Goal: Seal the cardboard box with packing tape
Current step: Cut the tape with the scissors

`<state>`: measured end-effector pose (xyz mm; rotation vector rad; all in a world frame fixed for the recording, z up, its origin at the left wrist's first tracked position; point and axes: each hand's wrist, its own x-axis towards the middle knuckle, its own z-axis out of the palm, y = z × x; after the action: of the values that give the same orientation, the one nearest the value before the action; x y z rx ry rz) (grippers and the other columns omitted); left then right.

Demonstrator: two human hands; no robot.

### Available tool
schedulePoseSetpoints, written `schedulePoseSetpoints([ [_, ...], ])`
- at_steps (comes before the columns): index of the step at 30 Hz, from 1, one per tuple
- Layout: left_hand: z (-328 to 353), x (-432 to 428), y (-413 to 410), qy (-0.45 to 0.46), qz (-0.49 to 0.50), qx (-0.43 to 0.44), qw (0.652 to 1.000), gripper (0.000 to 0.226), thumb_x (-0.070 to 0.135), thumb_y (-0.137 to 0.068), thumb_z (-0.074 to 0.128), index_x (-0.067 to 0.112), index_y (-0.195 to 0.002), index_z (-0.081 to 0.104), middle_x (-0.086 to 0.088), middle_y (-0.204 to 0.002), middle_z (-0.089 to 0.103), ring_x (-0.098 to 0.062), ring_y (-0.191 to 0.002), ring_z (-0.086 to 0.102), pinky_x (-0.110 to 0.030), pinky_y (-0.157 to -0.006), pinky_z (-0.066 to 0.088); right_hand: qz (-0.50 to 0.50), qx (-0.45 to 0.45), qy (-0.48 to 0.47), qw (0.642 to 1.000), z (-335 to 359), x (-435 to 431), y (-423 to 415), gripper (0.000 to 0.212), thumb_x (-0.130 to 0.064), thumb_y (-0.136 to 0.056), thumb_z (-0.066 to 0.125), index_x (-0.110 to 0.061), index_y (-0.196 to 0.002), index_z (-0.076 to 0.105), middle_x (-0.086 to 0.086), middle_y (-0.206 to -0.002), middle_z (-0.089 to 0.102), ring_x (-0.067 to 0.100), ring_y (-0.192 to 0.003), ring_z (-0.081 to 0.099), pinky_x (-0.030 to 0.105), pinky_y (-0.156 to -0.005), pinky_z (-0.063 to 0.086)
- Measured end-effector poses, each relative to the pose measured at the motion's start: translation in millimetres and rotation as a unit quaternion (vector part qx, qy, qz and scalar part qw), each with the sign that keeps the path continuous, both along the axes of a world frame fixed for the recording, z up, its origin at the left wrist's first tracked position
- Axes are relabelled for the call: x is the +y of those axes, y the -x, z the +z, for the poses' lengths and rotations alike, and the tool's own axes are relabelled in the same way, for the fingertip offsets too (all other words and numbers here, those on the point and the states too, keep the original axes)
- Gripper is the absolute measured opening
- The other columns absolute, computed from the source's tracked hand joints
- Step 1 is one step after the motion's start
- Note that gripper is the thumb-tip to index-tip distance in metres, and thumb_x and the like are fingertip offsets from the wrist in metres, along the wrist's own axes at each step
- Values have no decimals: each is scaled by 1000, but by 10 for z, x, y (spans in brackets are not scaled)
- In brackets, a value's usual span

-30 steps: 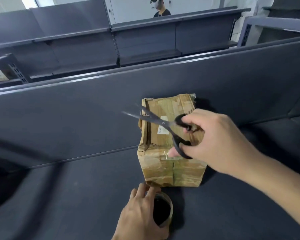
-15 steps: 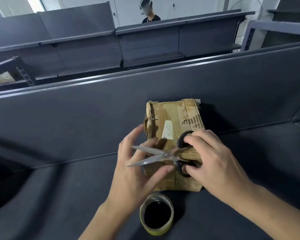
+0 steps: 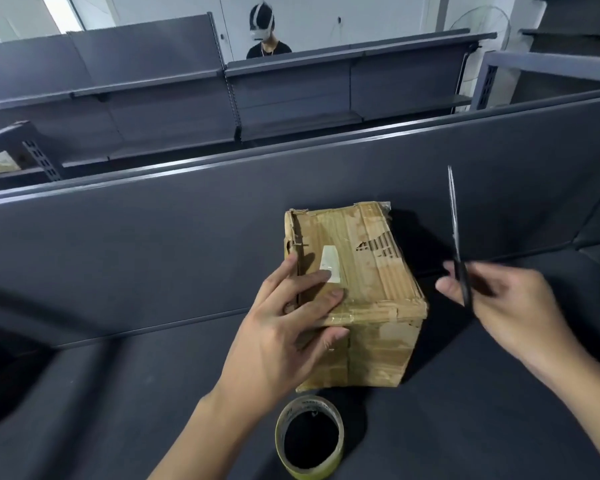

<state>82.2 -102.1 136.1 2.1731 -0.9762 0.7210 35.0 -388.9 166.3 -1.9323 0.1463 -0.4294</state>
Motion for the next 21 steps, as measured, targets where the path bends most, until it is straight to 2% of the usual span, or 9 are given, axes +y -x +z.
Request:
schedulePoseSetpoints([
  [2, 2, 9, -5, 11, -2, -12, 1000, 41, 37, -91, 75, 13, -125, 74, -3, -132, 67, -32, -146, 44, -48, -113, 47, -51, 119, 67, 989, -346, -176, 8, 51, -70, -59, 74, -21, -68, 71, -6, -61, 70, 17, -62, 67, 25, -57, 38],
  [3, 16, 21, -8, 21, 0, -22, 1000, 41, 35, -91, 75, 11, -124, 74, -4, -128, 68, -32, -144, 47, -47, -112, 48, -61, 182, 106, 976, -512, -245, 22, 53, -72, -61, 74, -19, -63, 69, -3, -55, 65, 17, -57, 64, 27, -54, 34],
  [6, 140, 72, 0, 65, 16, -37, 997, 40, 32, -90, 76, 6, -121, 74, -6, -119, 71, -28, -133, 58, -44, -108, 51, -81, 280, 212, 933, -822, -346, 34, 50, -64, -71, 76, -19, -57, 61, -4, -48, 61, 13, -51, 63, 27, -49, 39],
  [8, 258, 97, 32, 100, 36, -23, 994, 40, 31, -90, 76, 4, -119, 75, -5, -114, 72, -23, -123, 65, -41, -102, 55, -102, 302, 265, 910, -840, -339, 18, 42, -59, -76, 73, -22, -61, 59, -5, -51, 62, 16, -53, 63, 29, -48, 45],
  [10, 365, 121, 74, 138, 69, 6, 988, 38, 32, -90, 77, 4, -116, 77, -2, -108, 72, -16, -108, 71, -32, -90, 57, -102, 319, 313, 889, -768, -282, 25, 36, -57, -81, 68, -28, -67, 52, -4, -66, 61, 20, -63, 62, 31, -52, 49],
  [13, 495, 160, 146, 200, 103, 62, 972, 31, 32, -90, 75, 9, -111, 79, 3, -95, 71, -13, -85, 70, -20, -73, 51, -108, 323, 299, 892, -692, -208, 25, 27, -48, -91, 59, -28, -74, 56, 0, -82, 63, 27, -79, 63, 36, -67, 53],
  [16, 530, 216, 236, 253, 118, 101, 955, 20, 29, -90, 73, 19, -107, 79, 10, -85, 68, -7, -75, 64, -13, -68, 44, -89, 357, 301, 880, -699, -223, -49, 19, -37, -93, 60, -20, -85, 60, 7, -101, 66, 29, -93, 64, 40, -79, 55],
  [18, 457, 271, 309, 286, 131, 111, 943, 17, 31, -91, 73, 22, -104, 79, 10, -85, 68, -4, -75, 62, -13, -68, 44, -74, 377, 276, 881, -713, -273, -136, 19, -37, -86, 71, -20, -85, 62, 6, -97, 67, 27, -88, 65, 39, -76, 57],
  [21, 195, 364, 448, 327, 167, 93, 926, 23, 38, -89, 69, 19, -101, 76, 10, -89, 70, -1, -76, 63, -14, -69, 47, -55, 384, 288, 876, -795, -370, -249, 19, -28, -82, 76, -16, -78, 62, 4, -82, 65, 21, -73, 63, 31, -57, 48],
])
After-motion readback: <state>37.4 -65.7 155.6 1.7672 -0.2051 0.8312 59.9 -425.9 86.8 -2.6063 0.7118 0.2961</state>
